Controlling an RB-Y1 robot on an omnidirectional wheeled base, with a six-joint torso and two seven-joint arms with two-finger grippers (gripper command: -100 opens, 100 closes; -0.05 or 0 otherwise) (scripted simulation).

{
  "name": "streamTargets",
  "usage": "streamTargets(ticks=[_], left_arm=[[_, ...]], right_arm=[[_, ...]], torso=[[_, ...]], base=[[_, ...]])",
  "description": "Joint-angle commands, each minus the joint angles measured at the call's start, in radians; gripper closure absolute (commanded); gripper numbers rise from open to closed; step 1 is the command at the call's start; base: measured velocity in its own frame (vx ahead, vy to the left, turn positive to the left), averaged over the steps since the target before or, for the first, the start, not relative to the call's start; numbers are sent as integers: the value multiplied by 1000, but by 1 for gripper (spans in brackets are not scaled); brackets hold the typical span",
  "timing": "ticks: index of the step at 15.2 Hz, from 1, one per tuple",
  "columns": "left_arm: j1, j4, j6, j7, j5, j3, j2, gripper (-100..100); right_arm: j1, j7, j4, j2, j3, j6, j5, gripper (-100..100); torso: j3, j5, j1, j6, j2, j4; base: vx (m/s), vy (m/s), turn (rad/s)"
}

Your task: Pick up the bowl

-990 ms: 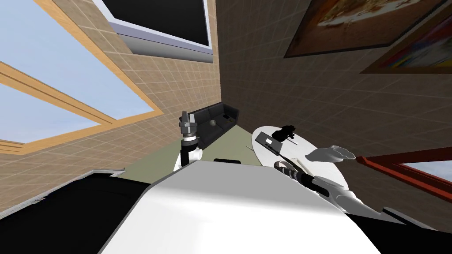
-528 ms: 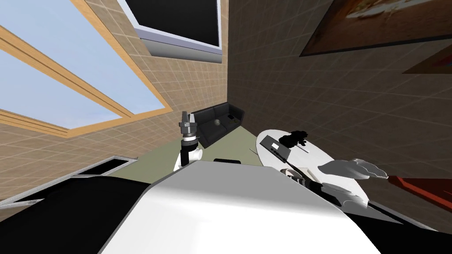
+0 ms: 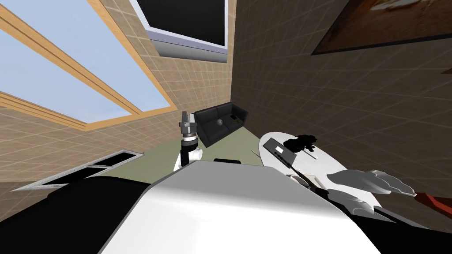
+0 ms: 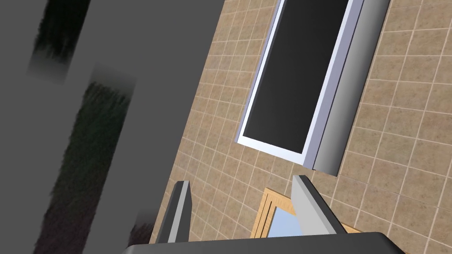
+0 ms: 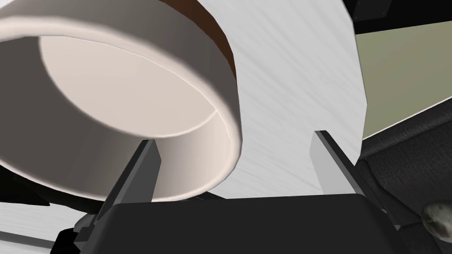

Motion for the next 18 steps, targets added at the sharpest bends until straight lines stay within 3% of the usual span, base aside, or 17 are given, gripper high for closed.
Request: streamTargets(ticks=[1,2,3,18], left_arm=[[0,0,0,0,0,0,0,0],[0,0,0,0,0,0,0,0],[0,0,0,0,0,0,0,0],[0,0,0,0,0,0,0,0]], right_arm=[[3,-7,34,9,32,-4,13,-100],[-4,-2,22,8,14,-5,7,-100],[28,1,22,30,-31,-6,50,-100],[193,18,-3,132,-353,-6,257,-100]], torso=[[0,0,0,0,0,0],[0,0,0,-1,0,0],[0,0,0,0,0,0],[0,-1,-1,0,0,0]], base=[[19,10,206],[15,3,99],[16,-7,79],[20,-18,70]])
